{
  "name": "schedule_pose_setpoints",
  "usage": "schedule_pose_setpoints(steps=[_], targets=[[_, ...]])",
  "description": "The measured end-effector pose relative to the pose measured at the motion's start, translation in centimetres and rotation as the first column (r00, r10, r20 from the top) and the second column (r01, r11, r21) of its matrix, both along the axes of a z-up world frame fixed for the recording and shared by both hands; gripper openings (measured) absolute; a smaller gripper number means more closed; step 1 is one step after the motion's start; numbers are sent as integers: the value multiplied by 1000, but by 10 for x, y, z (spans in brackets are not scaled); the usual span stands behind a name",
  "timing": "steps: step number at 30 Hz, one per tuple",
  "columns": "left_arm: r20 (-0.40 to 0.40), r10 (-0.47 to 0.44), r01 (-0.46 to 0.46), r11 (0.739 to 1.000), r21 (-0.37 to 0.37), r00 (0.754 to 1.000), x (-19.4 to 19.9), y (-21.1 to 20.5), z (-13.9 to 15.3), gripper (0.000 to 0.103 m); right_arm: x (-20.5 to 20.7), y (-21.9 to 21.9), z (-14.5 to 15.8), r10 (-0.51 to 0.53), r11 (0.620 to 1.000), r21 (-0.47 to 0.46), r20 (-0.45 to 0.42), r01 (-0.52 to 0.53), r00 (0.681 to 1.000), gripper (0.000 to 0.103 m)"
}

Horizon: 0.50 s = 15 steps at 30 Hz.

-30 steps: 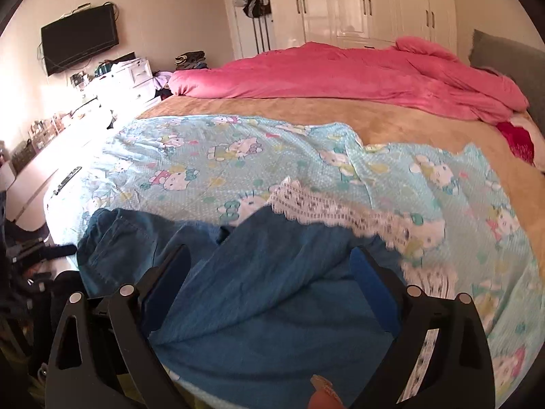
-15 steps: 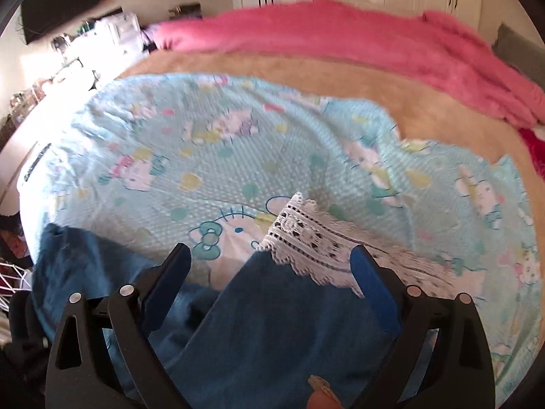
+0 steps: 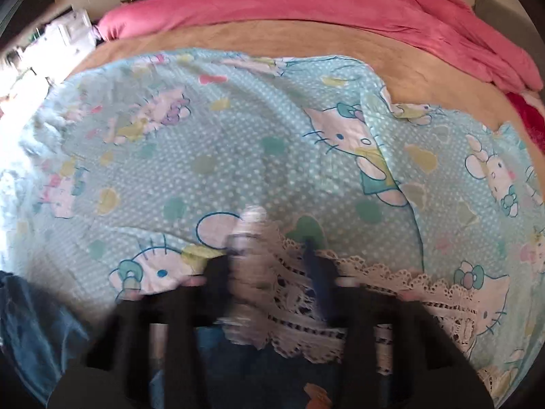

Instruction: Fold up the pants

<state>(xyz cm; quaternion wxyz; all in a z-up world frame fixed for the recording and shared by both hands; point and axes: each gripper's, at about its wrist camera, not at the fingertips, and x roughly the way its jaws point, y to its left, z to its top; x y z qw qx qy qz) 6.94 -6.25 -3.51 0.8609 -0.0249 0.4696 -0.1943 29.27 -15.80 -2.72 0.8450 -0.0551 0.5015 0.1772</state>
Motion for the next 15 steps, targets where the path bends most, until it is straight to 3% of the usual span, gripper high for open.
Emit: schedule_pose_setpoints(steps=[4, 10, 11, 12, 15], targets=[[4, 0, 0, 1000, -3, 1000, -3, 5, 1, 13, -15, -33, 22, -23, 998, 62, 52, 20, 998, 12], [36, 6, -6, 1000, 21, 999, -8, 7, 8, 13, -57, -106, 62, -101, 974, 212, 102, 78, 990, 12], [49, 6, -8, 999, 36, 999, -9, 7, 10, 11, -66, -115, 69, -113, 970, 228, 113, 85, 987, 12], [56, 5, -7, 999, 43, 998, -10, 7, 12, 2, -81, -131, 76, -128, 965, 246, 131, 93, 983, 12], [79, -15, 10, 998, 62, 997, -14, 8, 17, 0, -118, -160, 87, -152, 957, 271, 154, 106, 976, 12]])
